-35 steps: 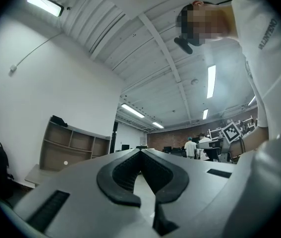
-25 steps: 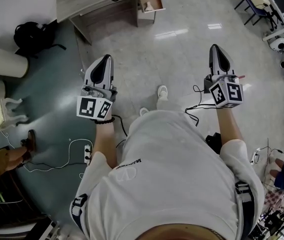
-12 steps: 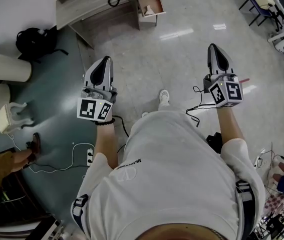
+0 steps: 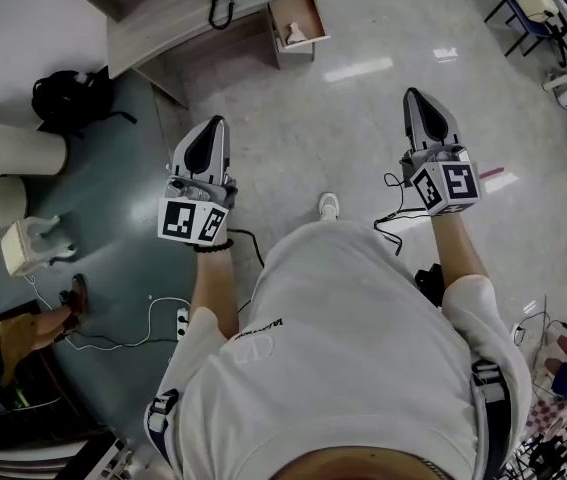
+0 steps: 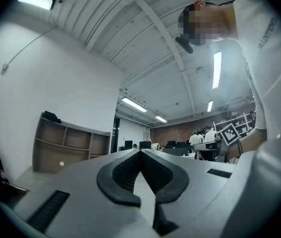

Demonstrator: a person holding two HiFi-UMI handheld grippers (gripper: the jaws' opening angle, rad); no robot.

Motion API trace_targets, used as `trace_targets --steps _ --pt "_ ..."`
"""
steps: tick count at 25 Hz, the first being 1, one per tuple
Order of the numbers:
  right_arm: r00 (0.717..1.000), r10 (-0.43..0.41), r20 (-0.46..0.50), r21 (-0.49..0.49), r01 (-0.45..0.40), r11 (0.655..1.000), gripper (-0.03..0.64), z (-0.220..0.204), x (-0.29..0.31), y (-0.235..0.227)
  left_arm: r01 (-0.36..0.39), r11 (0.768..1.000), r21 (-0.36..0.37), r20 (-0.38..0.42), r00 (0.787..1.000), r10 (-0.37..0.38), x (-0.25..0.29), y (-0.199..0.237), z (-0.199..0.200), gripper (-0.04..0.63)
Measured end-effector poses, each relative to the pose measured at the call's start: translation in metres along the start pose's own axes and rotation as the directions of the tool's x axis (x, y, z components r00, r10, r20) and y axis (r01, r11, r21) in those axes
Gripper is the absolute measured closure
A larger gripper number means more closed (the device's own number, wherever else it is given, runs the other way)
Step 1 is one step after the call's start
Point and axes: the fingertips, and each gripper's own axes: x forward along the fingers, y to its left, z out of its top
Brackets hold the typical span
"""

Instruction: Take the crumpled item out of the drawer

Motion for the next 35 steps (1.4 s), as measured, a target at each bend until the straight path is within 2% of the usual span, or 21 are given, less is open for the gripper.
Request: trace_targets --steps 13,21,35 --pt "1.0 0.027 -0.004 0.045 -0.027 0.999 0.618 -0.007 0.059 -0.074 -0.041 0.999 0.032 -0.002 0.999 0.041 0.084 0.003 -0.007 0.597" --pt "1.0 0.022 -0.016 0.056 -0.021 0.998 0.618 -0.015 0.076 -0.083 -0.051 0.998 0.027 -0.015 0.999 0.052 0.098 0.013 -0.015 0.597" --pt "0.999 0.019 -0.046 0.023 -0.018 1.0 0.618 -0.023 0.134 -0.078 -0.08 0.996 0.028 -0.022 0.997 0.08 0.134 0.075 -0.037 0.595"
